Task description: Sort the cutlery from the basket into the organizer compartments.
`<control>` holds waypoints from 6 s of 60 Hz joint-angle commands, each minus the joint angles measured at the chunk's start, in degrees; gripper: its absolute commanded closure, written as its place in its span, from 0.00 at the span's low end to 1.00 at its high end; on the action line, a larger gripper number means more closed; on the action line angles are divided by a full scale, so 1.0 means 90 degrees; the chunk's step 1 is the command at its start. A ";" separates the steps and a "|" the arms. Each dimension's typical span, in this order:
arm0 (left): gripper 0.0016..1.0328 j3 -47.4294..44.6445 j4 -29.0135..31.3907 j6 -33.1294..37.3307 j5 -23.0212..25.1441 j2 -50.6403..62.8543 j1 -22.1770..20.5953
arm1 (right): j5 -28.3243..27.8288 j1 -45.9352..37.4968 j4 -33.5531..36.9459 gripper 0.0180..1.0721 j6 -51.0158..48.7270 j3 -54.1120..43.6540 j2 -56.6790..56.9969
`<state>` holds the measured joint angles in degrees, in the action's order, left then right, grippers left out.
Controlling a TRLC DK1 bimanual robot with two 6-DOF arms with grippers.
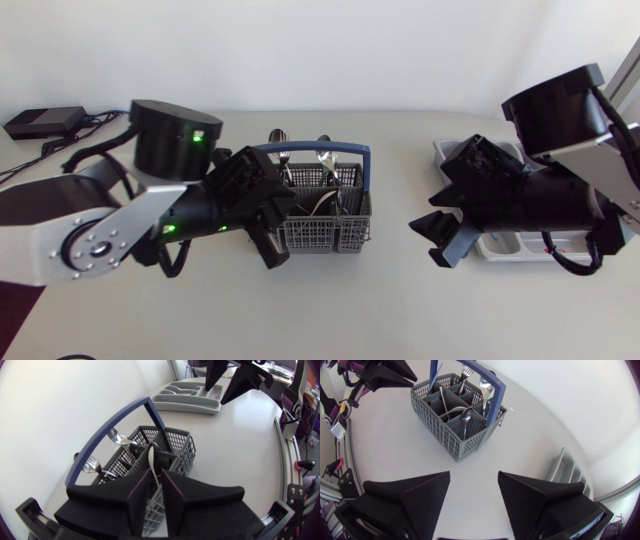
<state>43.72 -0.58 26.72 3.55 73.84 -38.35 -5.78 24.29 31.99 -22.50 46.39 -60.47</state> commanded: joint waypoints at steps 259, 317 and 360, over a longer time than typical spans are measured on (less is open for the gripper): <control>0.97 0.1265 -0.1381 -0.1221 -0.2484 0.0115 -0.1491 | -0.0364 0.1139 -0.1083 0.32 0.0869 -0.0653 0.1582; 0.97 0.2485 0.0133 -0.2705 -0.1166 0.0887 -0.1296 | -0.0432 0.0816 -0.2021 0.47 0.1582 0.0744 -0.0733; 0.78 0.2427 0.0113 -0.2783 -0.1147 0.0916 -0.1159 | -0.0510 0.0973 -0.1865 0.92 0.1406 0.0627 -0.0674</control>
<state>64.25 0.62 2.96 -7.25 81.19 -49.50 -10.09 32.45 14.39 -9.41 52.18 -67.13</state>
